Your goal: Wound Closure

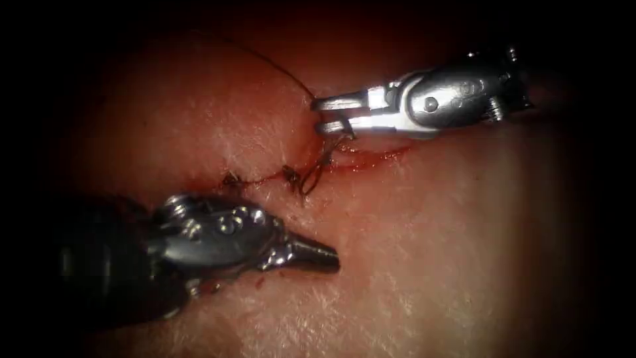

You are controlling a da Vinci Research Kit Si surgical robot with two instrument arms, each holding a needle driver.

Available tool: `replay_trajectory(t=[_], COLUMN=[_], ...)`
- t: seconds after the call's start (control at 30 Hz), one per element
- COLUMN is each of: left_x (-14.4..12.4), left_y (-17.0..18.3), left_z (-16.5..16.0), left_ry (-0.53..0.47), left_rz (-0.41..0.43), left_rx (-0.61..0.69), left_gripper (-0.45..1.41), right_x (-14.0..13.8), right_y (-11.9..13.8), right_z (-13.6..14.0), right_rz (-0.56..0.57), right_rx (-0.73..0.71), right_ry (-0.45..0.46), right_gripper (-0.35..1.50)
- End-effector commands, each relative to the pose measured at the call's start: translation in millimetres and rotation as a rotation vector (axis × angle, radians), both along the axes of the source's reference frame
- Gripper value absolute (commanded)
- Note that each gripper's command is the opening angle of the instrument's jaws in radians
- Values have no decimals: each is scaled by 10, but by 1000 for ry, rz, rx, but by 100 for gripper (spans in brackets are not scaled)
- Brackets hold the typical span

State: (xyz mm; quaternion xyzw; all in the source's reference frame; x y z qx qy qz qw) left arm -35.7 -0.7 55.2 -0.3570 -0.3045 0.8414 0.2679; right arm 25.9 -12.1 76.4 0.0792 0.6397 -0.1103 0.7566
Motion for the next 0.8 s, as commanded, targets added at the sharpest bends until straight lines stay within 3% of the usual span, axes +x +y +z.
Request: replay_trajectory(t=[0.03, 0.5, 0.8], left_x=[-7, -13, -11], left_y=[-3, -1, -5], left_z=[13, 92, 105], left_ry=[-3, 21, 21], left_rz=[2, -31, -32], left_rx=[-3, -87, -78], left_gripper=[-8, -8, -8], right_x=[5, 4, 4], right_y=[-2, 7, 9], right_z=[4, 9, 10], right_rz=[-2, 21, 22], right_rx=[12, 133, 174], right_ry=[-7, -54, -70], right_gripper=[-35, -35, -35])
